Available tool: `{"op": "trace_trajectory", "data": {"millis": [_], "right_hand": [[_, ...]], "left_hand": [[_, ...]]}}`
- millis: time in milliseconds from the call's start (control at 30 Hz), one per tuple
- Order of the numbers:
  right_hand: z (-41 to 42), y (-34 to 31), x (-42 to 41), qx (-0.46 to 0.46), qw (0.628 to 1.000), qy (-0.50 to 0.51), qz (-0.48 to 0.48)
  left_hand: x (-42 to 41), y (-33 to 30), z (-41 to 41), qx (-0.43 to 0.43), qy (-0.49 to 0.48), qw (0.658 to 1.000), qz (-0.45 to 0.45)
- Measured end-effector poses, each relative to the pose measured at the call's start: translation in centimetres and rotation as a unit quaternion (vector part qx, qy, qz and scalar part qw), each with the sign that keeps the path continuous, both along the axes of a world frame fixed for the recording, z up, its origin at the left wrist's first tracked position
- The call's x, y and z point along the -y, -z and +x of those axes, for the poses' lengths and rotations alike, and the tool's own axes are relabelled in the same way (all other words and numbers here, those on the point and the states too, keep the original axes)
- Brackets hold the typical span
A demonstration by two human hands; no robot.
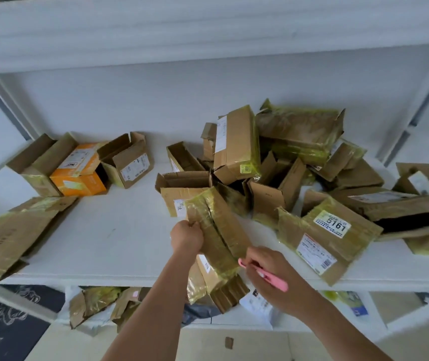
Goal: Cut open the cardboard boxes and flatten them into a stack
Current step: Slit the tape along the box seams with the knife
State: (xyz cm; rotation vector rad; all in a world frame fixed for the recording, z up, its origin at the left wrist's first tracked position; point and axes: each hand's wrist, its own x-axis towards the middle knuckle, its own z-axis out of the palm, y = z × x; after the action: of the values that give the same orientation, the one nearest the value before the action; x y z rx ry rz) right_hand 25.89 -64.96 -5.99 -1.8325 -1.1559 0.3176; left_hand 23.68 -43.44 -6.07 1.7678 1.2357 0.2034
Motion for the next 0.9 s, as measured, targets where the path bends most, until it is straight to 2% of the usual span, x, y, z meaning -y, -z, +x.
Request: {"op": "trace_trajectory", "data": {"millis": [133,233,267,333,400,433,467,533,600,667,733,800,833,900], "right_hand": [[0.0,-1.2,2.9,-0.104,0.993,0.048,-0.018],[-0.5,-1.1,4.6,-0.165,0.976,0.137,0.047],[-0.5,-0.9,4.6,-0.199,0.958,0.184,0.095],[-0.5,-0.5,3.8,-0.306,0.893,0.258,0.205],[-0.4,0.0,2.3,-0.401,0.826,0.281,0.281],[-0.4,0.4,1.7,-0.425,0.803,0.289,0.301],[-0.4,0.8,1.2,-0.437,0.787,0.301,0.313],[-0.4,1.4,0.7,-0.452,0.764,0.320,0.331],[-0.4,1.8,0.8,-0.456,0.757,0.319,0.341],[-0.5,1.9,0.9,-0.448,0.767,0.313,0.335],[-0.5,2.0,0.8,-0.452,0.766,0.308,0.339],[-0.4,1.9,0.6,-0.459,0.758,0.302,0.351],[-0.4,1.9,0.4,-0.461,0.757,0.299,0.353],[-0.5,1.9,0.2,-0.466,0.760,0.291,0.347]], "left_hand": [[0.7,-0.2,-0.5,0.021,-0.058,0.997,-0.051],[0.4,-1.3,-0.9,0.067,-0.121,0.984,-0.114],[0.7,-2.0,-1.1,0.085,-0.129,0.979,-0.136],[2.1,-3.2,-1.4,0.117,-0.120,0.969,-0.182],[3.7,-3.0,-1.7,0.120,-0.091,0.968,-0.198],[4.3,-2.6,-2.0,0.108,-0.074,0.973,-0.190],[4.8,-2.2,-2.4,0.089,-0.053,0.982,-0.159],[5.3,-1.7,-3.2,0.000,0.031,1.000,0.000],[5.6,-1.9,-4.1,-0.118,0.096,0.968,0.200],[5.6,-2.4,-4.3,-0.170,0.105,0.918,0.343],[5.3,-2.7,-3.8,-0.130,0.145,0.879,0.435],[4.4,-2.1,-2.7,-0.044,0.237,0.842,0.483],[3.8,-1.5,-2.2,-0.016,0.293,0.822,0.487],[3.2,-0.5,-1.4,-0.040,0.382,0.798,0.465]]}}
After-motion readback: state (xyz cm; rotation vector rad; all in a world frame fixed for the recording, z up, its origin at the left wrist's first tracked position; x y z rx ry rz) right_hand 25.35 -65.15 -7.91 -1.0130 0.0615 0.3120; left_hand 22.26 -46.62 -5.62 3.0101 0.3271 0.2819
